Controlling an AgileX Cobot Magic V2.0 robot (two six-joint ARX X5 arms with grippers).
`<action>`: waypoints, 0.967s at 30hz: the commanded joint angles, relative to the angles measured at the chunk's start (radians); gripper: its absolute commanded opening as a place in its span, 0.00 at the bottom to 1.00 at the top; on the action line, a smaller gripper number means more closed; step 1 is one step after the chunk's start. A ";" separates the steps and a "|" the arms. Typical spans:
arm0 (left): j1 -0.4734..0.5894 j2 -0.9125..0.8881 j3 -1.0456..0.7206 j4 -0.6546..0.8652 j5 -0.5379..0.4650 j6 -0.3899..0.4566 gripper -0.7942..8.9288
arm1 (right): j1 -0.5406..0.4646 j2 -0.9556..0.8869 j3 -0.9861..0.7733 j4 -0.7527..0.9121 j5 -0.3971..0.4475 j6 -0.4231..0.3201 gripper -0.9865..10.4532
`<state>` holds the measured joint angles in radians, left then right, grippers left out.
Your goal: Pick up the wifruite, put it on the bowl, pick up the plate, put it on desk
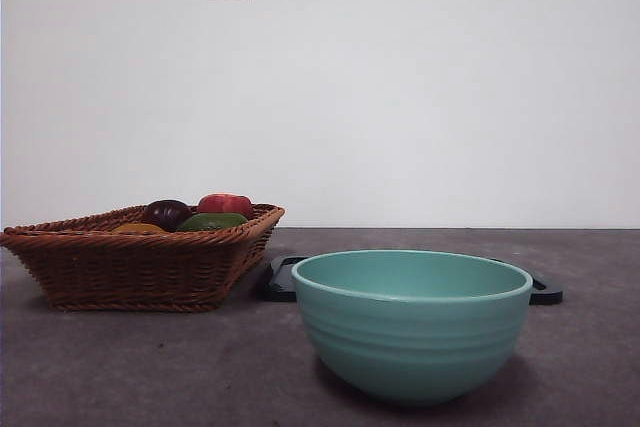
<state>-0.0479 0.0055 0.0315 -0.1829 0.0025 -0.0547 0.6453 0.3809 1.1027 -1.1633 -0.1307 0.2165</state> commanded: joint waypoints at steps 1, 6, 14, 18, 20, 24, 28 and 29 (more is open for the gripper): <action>0.002 -0.002 -0.020 -0.008 0.003 0.013 0.10 | 0.007 0.001 0.011 0.010 0.001 0.000 0.10; 0.002 -0.002 -0.020 -0.006 0.003 0.010 0.10 | 0.007 0.001 0.011 0.010 0.001 0.001 0.10; 0.002 -0.002 -0.020 -0.006 0.003 0.010 0.10 | 0.007 0.001 0.011 0.010 0.001 0.001 0.10; 0.002 -0.002 -0.020 -0.006 0.003 0.010 0.10 | 0.007 0.001 0.011 0.010 0.001 0.000 0.10; 0.002 -0.002 -0.020 -0.006 0.003 0.010 0.10 | 0.007 0.001 0.011 0.010 0.001 0.000 0.10; 0.002 -0.002 -0.020 -0.006 0.003 0.010 0.10 | 0.007 0.001 0.011 0.011 0.001 0.000 0.10; 0.002 -0.002 -0.020 -0.006 0.003 0.010 0.10 | -0.032 0.000 0.005 0.012 0.000 0.001 0.10; 0.002 -0.002 -0.020 -0.006 0.003 0.010 0.10 | -0.058 -0.005 -0.003 0.016 -0.002 -0.001 0.10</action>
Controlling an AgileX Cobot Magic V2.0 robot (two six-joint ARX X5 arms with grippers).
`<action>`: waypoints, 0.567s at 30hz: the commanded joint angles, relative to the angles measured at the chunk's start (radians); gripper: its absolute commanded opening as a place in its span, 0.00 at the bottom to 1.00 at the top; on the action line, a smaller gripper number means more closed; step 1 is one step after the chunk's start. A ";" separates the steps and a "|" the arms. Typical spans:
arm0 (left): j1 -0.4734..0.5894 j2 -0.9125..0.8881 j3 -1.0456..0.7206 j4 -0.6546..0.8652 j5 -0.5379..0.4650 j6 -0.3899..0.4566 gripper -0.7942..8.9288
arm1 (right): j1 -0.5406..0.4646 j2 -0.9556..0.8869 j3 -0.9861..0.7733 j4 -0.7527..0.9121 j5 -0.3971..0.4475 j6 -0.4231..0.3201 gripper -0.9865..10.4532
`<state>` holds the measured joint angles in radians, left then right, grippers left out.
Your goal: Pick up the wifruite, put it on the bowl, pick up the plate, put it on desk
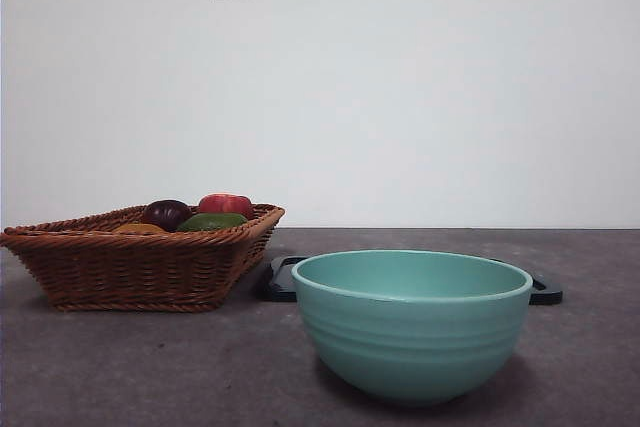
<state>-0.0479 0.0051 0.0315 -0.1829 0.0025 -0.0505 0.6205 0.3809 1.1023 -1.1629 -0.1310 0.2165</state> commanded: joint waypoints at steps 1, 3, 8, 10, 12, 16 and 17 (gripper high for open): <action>0.002 -0.002 -0.020 -0.006 0.003 0.005 0.10 | -0.068 -0.013 -0.019 0.024 0.002 -0.043 0.10; 0.002 -0.002 -0.020 -0.006 0.003 0.005 0.10 | -0.141 -0.045 -0.082 0.095 0.043 -0.141 0.10; 0.002 -0.002 -0.020 -0.006 0.003 0.005 0.10 | -0.294 -0.176 -0.395 0.476 0.129 -0.225 0.10; 0.002 -0.002 -0.020 -0.006 0.003 0.005 0.10 | -0.349 -0.222 -0.525 0.625 0.132 -0.225 0.10; 0.002 -0.002 -0.020 -0.006 0.003 0.005 0.10 | -0.407 -0.260 -0.647 0.763 0.132 -0.220 0.10; 0.002 -0.002 -0.020 -0.006 0.003 0.005 0.10 | -0.518 -0.317 -0.831 0.946 0.132 -0.216 0.10; 0.002 -0.002 -0.020 -0.006 0.003 0.005 0.10 | -0.542 -0.328 -0.861 0.965 0.132 -0.216 0.10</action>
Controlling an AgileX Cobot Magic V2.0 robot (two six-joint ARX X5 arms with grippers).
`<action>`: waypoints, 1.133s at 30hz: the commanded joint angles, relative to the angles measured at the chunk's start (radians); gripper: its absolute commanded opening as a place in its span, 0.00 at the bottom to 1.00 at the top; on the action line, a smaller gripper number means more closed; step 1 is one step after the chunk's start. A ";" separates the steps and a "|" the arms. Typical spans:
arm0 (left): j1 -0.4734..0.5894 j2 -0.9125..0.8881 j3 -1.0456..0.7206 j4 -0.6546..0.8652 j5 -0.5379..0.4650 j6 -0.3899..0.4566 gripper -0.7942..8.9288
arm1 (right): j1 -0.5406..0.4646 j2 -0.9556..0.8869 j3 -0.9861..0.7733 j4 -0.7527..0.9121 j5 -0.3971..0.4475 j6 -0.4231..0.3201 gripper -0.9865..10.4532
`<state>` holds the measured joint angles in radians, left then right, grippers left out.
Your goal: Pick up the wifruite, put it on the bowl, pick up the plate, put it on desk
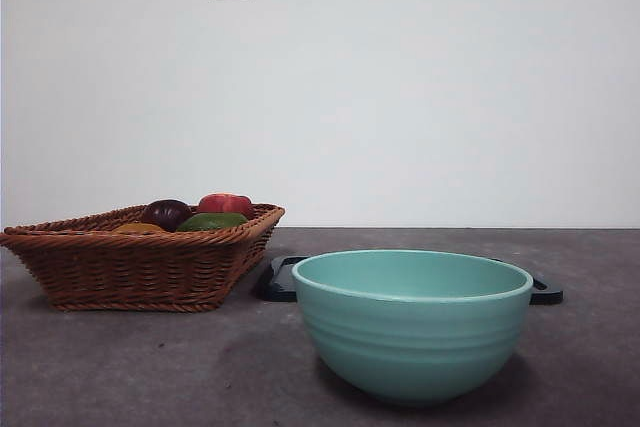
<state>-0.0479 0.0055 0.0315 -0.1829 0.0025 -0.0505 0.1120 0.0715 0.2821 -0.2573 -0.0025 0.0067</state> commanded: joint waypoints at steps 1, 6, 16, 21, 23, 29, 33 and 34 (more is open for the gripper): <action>0.002 -0.002 -0.020 -0.006 0.003 0.005 0.10 | -0.050 -0.026 -0.061 0.063 0.004 -0.007 0.10; 0.002 -0.002 -0.020 -0.006 0.003 0.005 0.10 | -0.113 -0.044 -0.157 0.084 0.042 -0.011 0.10; 0.002 -0.002 -0.020 -0.006 0.003 0.005 0.10 | -0.129 -0.055 -0.272 0.082 0.057 0.001 0.10; 0.002 -0.002 -0.020 -0.006 0.003 0.005 0.10 | -0.130 -0.068 -0.272 0.084 0.063 0.000 0.10; 0.002 -0.002 -0.020 -0.006 0.003 0.005 0.10 | -0.130 -0.068 -0.272 0.084 0.063 0.001 0.10; 0.002 -0.002 -0.020 -0.006 0.003 0.005 0.10 | -0.130 -0.068 -0.272 0.084 0.060 0.009 0.10; 0.002 -0.002 -0.020 -0.006 0.003 0.005 0.10 | -0.130 -0.068 -0.272 0.084 0.055 0.009 0.10; 0.002 -0.002 -0.020 -0.006 0.003 0.005 0.10 | -0.129 -0.068 -0.272 0.084 0.055 0.009 0.10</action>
